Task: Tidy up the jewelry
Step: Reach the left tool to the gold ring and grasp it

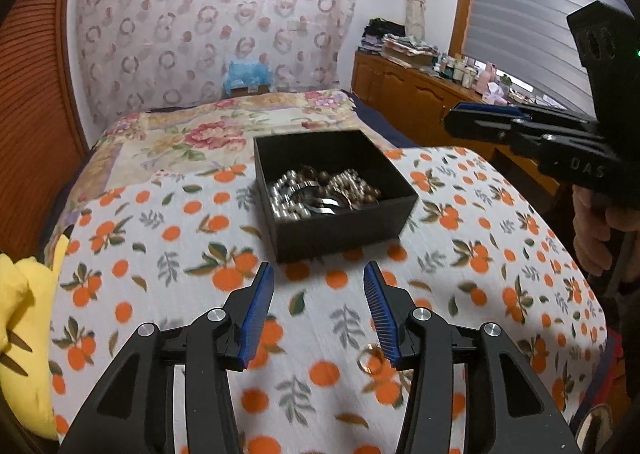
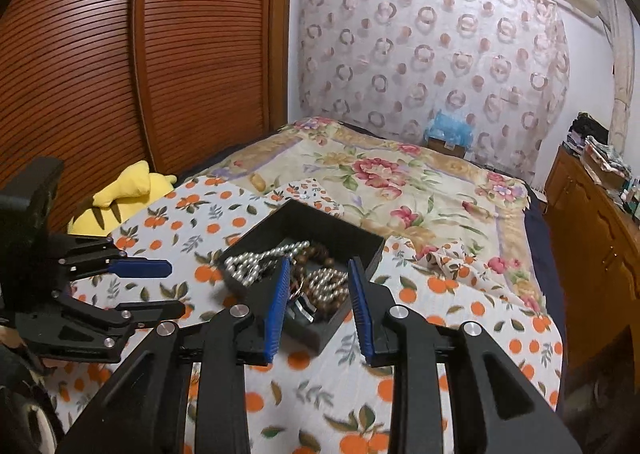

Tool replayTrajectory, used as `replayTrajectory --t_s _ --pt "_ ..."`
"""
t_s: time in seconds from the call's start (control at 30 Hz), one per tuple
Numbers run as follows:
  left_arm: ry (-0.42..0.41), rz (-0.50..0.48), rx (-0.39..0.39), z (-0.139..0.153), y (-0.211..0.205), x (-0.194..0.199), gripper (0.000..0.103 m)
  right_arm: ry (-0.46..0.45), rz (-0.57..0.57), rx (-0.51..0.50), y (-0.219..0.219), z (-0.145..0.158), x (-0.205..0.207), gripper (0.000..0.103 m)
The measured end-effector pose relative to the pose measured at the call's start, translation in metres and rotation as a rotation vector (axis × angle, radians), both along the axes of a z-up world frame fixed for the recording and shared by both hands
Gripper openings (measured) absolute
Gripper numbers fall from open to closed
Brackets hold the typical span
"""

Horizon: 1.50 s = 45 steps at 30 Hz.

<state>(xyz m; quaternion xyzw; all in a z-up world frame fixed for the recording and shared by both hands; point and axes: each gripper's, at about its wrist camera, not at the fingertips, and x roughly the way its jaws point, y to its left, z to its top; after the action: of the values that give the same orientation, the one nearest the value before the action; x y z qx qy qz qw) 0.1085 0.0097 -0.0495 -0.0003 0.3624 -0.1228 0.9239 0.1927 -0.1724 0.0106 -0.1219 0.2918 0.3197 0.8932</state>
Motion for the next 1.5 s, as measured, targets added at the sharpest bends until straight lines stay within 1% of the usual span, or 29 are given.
replayTrajectory --t_s 0.13,0.17,0.2,0.27,0.33,0.63,0.8,1.0,1.03,1.07,1.23,1.27,1.3,1.33,1.4,1.5 --pt "0.013 -0.008 0.002 -0.006 -0.003 -0.013 0.045 0.016 0.002 -0.019 -0.007 -0.007 -0.020 0.034" --pt "0.014 -0.010 0.001 -0.006 -0.004 -0.017 0.045 0.022 0.005 -0.023 -0.010 -0.010 -0.027 0.037" --pt "0.015 -0.013 0.000 -0.006 -0.005 -0.021 0.050 0.031 0.009 -0.024 -0.013 -0.013 -0.033 0.041" --pt "0.011 -0.024 -0.001 -0.007 -0.006 -0.027 0.058 0.044 0.010 -0.033 -0.017 -0.021 -0.045 0.042" --pt "0.016 -0.028 0.000 -0.008 -0.006 -0.030 0.058 0.056 0.015 -0.034 -0.023 -0.028 -0.056 0.042" --pt "0.076 -0.048 0.003 -0.031 -0.015 -0.033 0.058 0.171 0.028 -0.059 -0.043 -0.085 -0.103 0.042" --pt "0.101 -0.068 0.016 -0.040 -0.024 -0.034 0.058 0.216 0.057 -0.072 -0.039 -0.103 -0.120 0.042" --pt "0.120 -0.099 0.036 -0.046 -0.036 -0.034 0.058 0.239 0.101 -0.079 -0.035 -0.110 -0.137 0.042" --pt "0.122 -0.103 0.040 -0.047 -0.038 -0.034 0.058 0.242 0.111 -0.085 -0.034 -0.111 -0.139 0.040" --pt "0.124 -0.109 0.046 -0.048 -0.040 -0.034 0.058 0.246 0.120 -0.095 -0.032 -0.113 -0.141 0.034" --pt "0.122 -0.123 0.065 -0.048 -0.046 -0.033 0.058 0.236 0.142 -0.129 -0.029 -0.116 -0.146 0.026" --pt "0.122 -0.123 0.068 -0.048 -0.047 -0.032 0.058 0.232 0.143 -0.137 -0.029 -0.116 -0.147 0.020" --pt "0.121 -0.122 0.072 -0.048 -0.048 -0.031 0.057 0.227 0.145 -0.145 -0.028 -0.116 -0.148 0.016" --pt "0.122 -0.121 0.074 -0.048 -0.049 -0.030 0.057 0.217 0.151 -0.156 -0.028 -0.116 -0.149 0.016" --pt "0.126 -0.119 0.081 -0.050 -0.049 -0.027 0.050 0.212 0.153 -0.160 -0.029 -0.116 -0.149 0.016" --pt "0.133 -0.121 0.085 -0.053 -0.050 -0.021 0.045 0.206 0.132 -0.148 -0.034 -0.114 -0.145 0.016"
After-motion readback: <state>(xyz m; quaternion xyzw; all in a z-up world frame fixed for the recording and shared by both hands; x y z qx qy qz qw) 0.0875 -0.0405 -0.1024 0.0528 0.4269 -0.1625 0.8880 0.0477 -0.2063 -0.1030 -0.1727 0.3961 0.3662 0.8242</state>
